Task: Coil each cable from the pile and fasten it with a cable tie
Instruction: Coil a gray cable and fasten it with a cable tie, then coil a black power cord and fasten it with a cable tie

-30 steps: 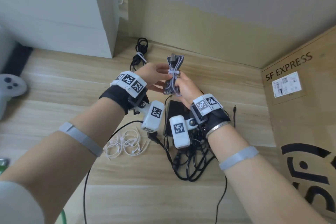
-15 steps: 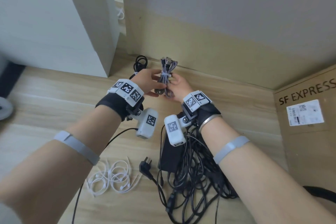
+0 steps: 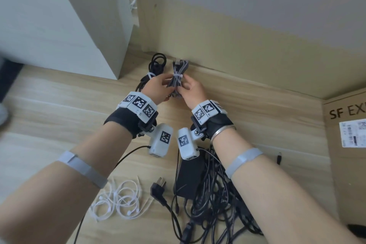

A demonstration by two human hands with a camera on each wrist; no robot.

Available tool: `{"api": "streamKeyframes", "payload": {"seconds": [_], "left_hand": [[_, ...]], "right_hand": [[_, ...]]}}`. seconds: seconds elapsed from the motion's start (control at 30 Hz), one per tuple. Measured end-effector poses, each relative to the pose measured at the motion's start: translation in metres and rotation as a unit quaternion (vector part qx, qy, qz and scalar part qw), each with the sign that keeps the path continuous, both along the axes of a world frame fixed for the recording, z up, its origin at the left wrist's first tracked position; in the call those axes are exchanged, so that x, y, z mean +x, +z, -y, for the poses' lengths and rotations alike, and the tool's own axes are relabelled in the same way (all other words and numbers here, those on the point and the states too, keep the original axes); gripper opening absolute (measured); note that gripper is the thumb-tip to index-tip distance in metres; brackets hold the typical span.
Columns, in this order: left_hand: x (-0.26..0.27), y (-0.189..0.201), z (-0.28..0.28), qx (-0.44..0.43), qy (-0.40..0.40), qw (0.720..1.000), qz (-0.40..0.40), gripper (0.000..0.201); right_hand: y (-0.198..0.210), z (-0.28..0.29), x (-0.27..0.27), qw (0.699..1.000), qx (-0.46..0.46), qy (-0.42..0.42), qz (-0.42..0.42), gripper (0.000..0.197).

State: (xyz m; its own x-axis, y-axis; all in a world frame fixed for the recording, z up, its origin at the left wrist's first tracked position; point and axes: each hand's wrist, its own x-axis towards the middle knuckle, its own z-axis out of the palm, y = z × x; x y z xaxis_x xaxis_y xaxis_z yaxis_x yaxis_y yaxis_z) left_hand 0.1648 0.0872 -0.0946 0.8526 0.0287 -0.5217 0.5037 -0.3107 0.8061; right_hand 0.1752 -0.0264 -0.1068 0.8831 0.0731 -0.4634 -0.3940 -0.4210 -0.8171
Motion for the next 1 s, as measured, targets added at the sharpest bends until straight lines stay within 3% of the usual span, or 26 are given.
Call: {"api": "streamKeyframes", "payload": {"seconds": [0.47, 1.0], "left_hand": [[-0.004, 0.007, -0.003, 0.097, -0.05, 0.994, 0.005, 0.042], [-0.036, 0.066, 0.026, 0.1, -0.164, 0.98, 0.057, 0.041]], "right_hand": [[-0.004, 0.002, 0.003, 0.997, -0.047, 0.053, -0.025, 0.053], [0.051, 0.034, -0.034, 0.991, -0.117, 0.032, 0.062, 0.03]]}}
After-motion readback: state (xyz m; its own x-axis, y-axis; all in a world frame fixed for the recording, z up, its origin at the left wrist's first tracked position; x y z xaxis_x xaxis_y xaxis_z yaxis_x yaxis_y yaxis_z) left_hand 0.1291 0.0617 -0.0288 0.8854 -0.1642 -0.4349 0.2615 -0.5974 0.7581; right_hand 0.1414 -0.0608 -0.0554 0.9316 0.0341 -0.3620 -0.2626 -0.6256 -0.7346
